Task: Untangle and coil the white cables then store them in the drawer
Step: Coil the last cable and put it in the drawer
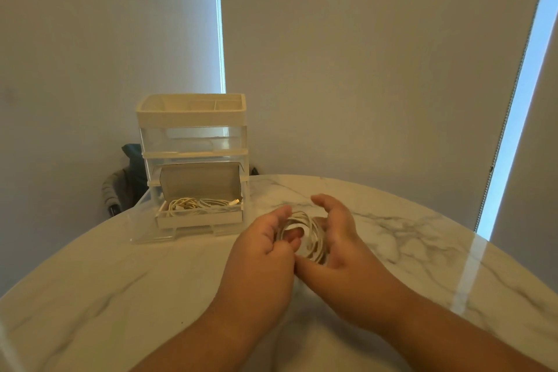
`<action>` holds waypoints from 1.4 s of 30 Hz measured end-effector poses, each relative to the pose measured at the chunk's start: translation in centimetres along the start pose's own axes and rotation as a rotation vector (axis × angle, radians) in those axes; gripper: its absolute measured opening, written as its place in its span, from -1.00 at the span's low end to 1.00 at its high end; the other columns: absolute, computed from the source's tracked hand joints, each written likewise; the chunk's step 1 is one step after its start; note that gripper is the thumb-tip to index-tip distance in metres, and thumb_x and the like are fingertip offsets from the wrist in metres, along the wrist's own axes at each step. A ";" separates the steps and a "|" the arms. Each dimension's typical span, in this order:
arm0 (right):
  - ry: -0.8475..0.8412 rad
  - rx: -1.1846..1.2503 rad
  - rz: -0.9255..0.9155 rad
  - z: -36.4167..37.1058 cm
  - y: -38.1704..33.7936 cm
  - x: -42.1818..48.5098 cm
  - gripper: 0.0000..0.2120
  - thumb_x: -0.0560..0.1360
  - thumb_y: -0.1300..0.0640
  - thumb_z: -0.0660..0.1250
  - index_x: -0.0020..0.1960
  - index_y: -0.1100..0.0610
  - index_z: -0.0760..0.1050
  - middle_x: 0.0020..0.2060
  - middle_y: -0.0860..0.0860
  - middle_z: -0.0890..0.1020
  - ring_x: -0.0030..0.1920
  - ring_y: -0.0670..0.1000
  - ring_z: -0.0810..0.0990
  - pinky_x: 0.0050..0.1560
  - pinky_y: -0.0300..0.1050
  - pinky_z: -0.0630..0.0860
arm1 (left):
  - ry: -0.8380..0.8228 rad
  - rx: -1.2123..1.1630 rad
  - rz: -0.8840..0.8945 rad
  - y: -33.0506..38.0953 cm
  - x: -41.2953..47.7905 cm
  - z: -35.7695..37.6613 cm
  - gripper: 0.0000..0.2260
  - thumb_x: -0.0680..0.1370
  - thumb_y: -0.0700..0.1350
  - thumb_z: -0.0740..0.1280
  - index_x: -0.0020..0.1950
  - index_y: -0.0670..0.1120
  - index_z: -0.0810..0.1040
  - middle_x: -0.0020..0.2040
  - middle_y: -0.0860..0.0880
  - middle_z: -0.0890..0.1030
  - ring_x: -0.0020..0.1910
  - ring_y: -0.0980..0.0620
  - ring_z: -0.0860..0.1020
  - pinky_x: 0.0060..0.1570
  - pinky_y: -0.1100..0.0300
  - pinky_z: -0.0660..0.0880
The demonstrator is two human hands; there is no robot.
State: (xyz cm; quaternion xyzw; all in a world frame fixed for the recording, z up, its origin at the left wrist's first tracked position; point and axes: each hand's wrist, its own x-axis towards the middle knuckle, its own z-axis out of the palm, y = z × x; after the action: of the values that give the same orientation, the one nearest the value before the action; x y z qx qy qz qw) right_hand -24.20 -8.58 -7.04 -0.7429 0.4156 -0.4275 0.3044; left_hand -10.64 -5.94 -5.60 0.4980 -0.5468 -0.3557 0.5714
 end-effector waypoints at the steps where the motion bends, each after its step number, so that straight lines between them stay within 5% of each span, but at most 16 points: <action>1: -0.036 -0.063 -0.045 -0.2 0.2 0.0 -0.17 0.40 -0.09 0.45 0.50 -0.28 0.03 0.41 -0.21 0.31 0.29 -0.33 0.45 0.23 -0.38 0.44 | -0.035 -0.006 -0.011 0.3 -0.1 0.0 -0.52 0.55 -0.41 0.17 0.28 0.07 0.56 0.13 0.12 0.66 0.12 0.21 0.61 0.24 0.15 0.53; 4: -0.126 -0.213 -0.140 -0.8 0.2 0.2 -0.10 0.40 -0.04 0.55 0.54 -0.24 0.07 0.45 -0.31 0.25 0.41 -0.39 0.24 0.40 -0.41 0.26 | -0.081 -0.033 -0.039 0.8 -0.2 -0.2 -0.52 0.55 -0.43 0.15 0.10 0.12 0.61 0.01 0.11 0.71 0.05 0.18 0.65 0.14 0.18 0.57; 7: -0.092 -0.222 -0.169 -0.8 -0.1 0.4 -0.24 0.32 -0.05 0.61 0.33 -0.41 0.27 0.26 -0.39 0.41 0.30 -0.33 0.41 0.27 -0.40 0.39 | -0.083 -0.040 -0.071 0.9 0.0 -0.8 -0.58 0.56 -0.40 0.17 0.08 0.09 0.63 -0.08 0.07 0.72 -0.07 0.12 0.69 -0.09 0.23 0.60; 10: -0.001 -0.171 -0.174 -0.2 0.2 0.4 -0.35 0.31 -0.07 0.62 0.29 -0.30 0.39 0.19 -0.30 0.51 0.21 -0.25 0.52 0.18 -0.32 0.49 | -0.055 -0.117 -0.114 0.8 0.2 -0.8 -0.68 0.61 -0.32 0.18 0.09 0.02 0.63 -0.13 0.01 0.73 -0.12 0.05 0.70 -0.16 0.20 0.62; 14: 0.009 -0.149 -0.139 0.2 0.2 0.3 -0.26 0.32 -0.14 0.59 0.41 -0.15 0.34 0.25 -0.21 0.48 0.21 -0.27 0.51 0.22 -0.32 0.49 | -0.010 -0.209 -0.154 0.6 0.6 -0.8 -0.79 0.64 -0.23 0.21 0.12 -0.08 0.63 -0.13 -0.08 0.73 -0.09 -0.04 0.71 -0.03 0.02 0.61; 19: 0.013 -0.124 -0.109 0.5 0.2 0.3 -0.27 0.30 -0.12 0.54 0.41 -0.16 0.35 0.24 -0.23 0.49 0.22 -0.25 0.51 0.25 -0.20 0.51 | 0.034 -0.364 -0.240 0.6 0.4 -0.1 -0.86 0.63 -0.13 0.27 0.06 0.01 0.63 -0.10 -0.07 0.73 -0.11 -0.05 0.71 -0.16 0.05 0.60; 21: -0.002 -0.131 -0.097 0.5 0.0 0.2 -0.29 0.36 -0.05 0.52 0.43 -0.21 0.29 0.29 -0.27 0.43 0.26 -0.32 0.45 0.25 -0.34 0.47 | 0.006 -0.415 -0.261 0.7 0.1 0.1 -0.86 0.62 -0.13 0.29 0.07 0.03 0.63 -0.06 -0.07 0.72 -0.06 -0.07 0.71 -0.15 0.03 0.60; 23: -0.057 -0.141 -0.079 0.3 -0.1 -0.1 -0.12 0.35 -0.10 0.55 0.53 -0.23 0.14 0.38 -0.32 0.32 0.34 -0.38 0.34 0.29 -0.48 0.34 | 0.017 -0.391 -0.238 0.6 0.2 0.0 -0.82 0.63 -0.21 0.27 0.08 0.01 0.62 -0.07 -0.08 0.72 -0.08 -0.07 0.71 -0.16 0.04 0.60; 26: -0.079 -0.156 -0.116 -0.5 0.3 -0.1 0.09 0.19 -0.32 0.55 0.57 -0.23 0.06 0.43 -0.37 0.27 0.42 -0.39 0.24 0.40 -0.41 0.24 | 0.028 -0.321 -0.210 0.5 0.7 -0.5 -0.79 0.63 -0.24 0.24 0.10 0.00 0.62 -0.10 -0.09 0.73 -0.12 -0.11 0.71 -0.13 -0.01 0.63; 32: -0.035 -0.108 -0.163 -1.2 0.2 0.4 -0.27 0.20 -0.20 0.58 0.35 -0.18 0.48 0.20 -0.23 0.59 0.22 -0.15 0.58 0.25 -0.06 0.55 | -0.091 -0.309 -0.203 0.7 0.8 -1.4 -0.82 0.63 -0.17 0.26 0.17 0.04 0.57 -0.06 -0.08 0.72 -0.12 -0.13 0.71 -0.23 0.04 0.58; 42: 0.099 -0.020 -0.116 -0.8 0.6 0.6 -0.43 0.24 -0.14 0.61 0.22 -0.15 0.58 0.05 -0.20 0.65 0.08 -0.15 0.64 0.12 -0.14 0.59 | -0.169 -0.741 -0.301 0.8 0.5 -1.0 -0.75 0.54 -0.24 0.27 0.10 -0.38 0.60 0.07 -0.37 0.64 -0.05 -0.16 0.65 -0.20 0.14 0.61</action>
State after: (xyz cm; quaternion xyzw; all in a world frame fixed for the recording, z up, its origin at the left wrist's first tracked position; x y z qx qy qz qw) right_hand -24.96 -9.49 -6.87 -0.7466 0.3906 -0.4766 0.2506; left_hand -9.72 -6.03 -4.63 0.3019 -0.3475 -0.6481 0.6067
